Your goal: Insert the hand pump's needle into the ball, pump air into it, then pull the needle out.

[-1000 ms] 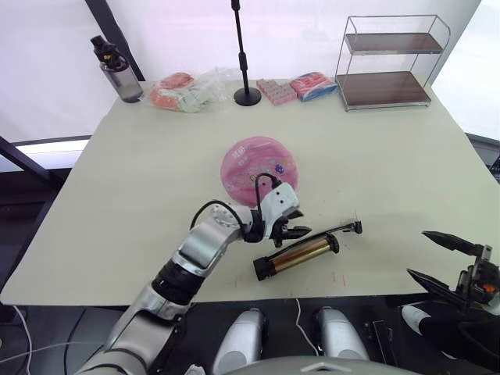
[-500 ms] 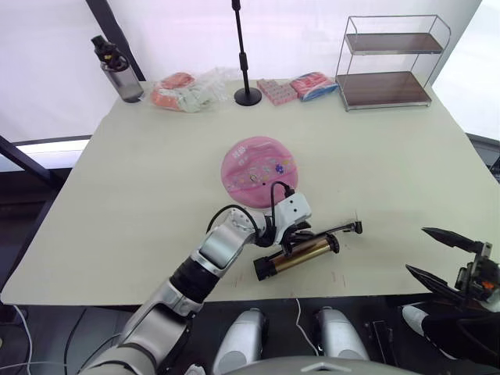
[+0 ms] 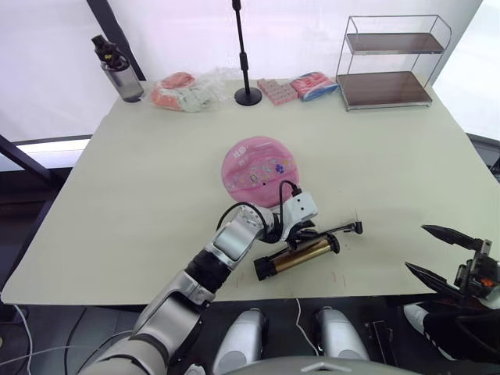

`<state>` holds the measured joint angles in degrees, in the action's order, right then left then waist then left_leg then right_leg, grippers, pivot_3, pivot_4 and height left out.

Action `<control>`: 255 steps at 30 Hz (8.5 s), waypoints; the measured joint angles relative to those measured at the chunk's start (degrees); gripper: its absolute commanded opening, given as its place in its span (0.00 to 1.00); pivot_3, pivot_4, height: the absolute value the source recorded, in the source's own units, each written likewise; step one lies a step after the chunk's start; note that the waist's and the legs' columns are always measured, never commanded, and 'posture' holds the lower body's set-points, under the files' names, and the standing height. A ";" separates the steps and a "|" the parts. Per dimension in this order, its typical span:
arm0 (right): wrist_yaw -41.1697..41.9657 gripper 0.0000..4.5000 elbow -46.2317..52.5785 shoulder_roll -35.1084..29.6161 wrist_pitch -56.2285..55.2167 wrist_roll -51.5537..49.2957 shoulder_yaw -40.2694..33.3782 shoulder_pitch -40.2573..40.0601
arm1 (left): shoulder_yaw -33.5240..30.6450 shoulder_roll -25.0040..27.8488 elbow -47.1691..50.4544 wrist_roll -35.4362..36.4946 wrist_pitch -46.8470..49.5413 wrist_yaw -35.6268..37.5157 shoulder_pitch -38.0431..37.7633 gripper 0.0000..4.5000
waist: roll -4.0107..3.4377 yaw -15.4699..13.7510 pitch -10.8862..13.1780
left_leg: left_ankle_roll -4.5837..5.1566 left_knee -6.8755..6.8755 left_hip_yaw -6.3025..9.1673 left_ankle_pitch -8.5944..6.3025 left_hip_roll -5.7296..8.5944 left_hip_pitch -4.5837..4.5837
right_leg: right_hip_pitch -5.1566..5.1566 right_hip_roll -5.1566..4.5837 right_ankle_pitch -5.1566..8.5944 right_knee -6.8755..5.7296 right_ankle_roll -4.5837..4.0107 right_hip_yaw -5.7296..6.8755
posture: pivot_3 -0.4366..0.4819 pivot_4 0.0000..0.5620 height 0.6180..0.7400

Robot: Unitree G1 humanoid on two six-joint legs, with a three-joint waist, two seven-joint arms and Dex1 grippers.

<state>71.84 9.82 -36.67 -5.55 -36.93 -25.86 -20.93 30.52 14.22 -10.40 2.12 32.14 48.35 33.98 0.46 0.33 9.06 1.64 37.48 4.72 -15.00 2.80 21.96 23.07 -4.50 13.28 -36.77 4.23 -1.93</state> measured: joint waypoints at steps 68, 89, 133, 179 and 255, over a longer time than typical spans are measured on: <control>-14.91 1.00 4.99 2.27 13.12 -1.53 0.67 1.94 | -4.14 -4.06 -1.98 -5.08 -16.35 0.00 -3.82 0.02 | -0.04 -1.01 -0.06 | 0.01 0.05 0.26 -0.01 0.08 -0.12 | -0.34 -0.14 0.07 0.05 0.07 0.25 | 0.48 0.27 1.00; -46.82 1.00 14.41 7.83 47.28 -24.04 6.46 15.35 | -9.60 -4.40 0.89 3.70 -16.07 3.38 -7.18 0.02 | -0.06 -0.84 -0.06 | 0.03 0.05 0.28 0.00 0.12 -0.02 | -0.22 -0.09 0.06 0.00 0.07 0.31 | 0.48 0.27 1.00; -48.51 0.08 13.43 10.04 48.86 -23.63 7.02 18.66 | -9.28 -3.80 2.72 5.20 -14.10 4.31 -8.67 0.42 | -0.06 -0.48 -0.06 | 0.03 0.05 0.29 0.00 0.11 -0.01 | -0.20 -0.07 0.06 -0.01 0.07 0.31 | 0.48 0.27 1.00; -23.63 0.08 13.92 -1.26 19.07 11.06 22.92 28.83 | -35.59 21.98 14.12 20.34 4.24 -6.24 -7.02 0.99 | 0.23 0.34 0.21 | -0.03 0.04 0.32 0.02 0.07 0.05 | -0.06 -0.05 0.05 -0.01 0.05 0.32 | 0.48 0.27 1.00; -38.43 0.08 -16.41 15.29 96.62 10.72 46.10 86.45 | -28.26 12.11 9.00 10.76 -5.40 -10.16 -4.99 0.00 | 0.34 0.45 0.23 | -0.44 0.06 0.43 0.26 0.22 0.89 | 0.86 -0.20 -0.04 -0.27 -0.07 0.39 | 0.48 0.27 1.00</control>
<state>33.41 -6.59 -21.38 91.07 -26.21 20.23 65.52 2.26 26.33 -1.41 12.88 26.74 38.19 28.98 0.80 0.78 9.29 1.20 37.54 5.15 -14.74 3.02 22.85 23.93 -4.70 13.24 -37.04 4.16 -1.54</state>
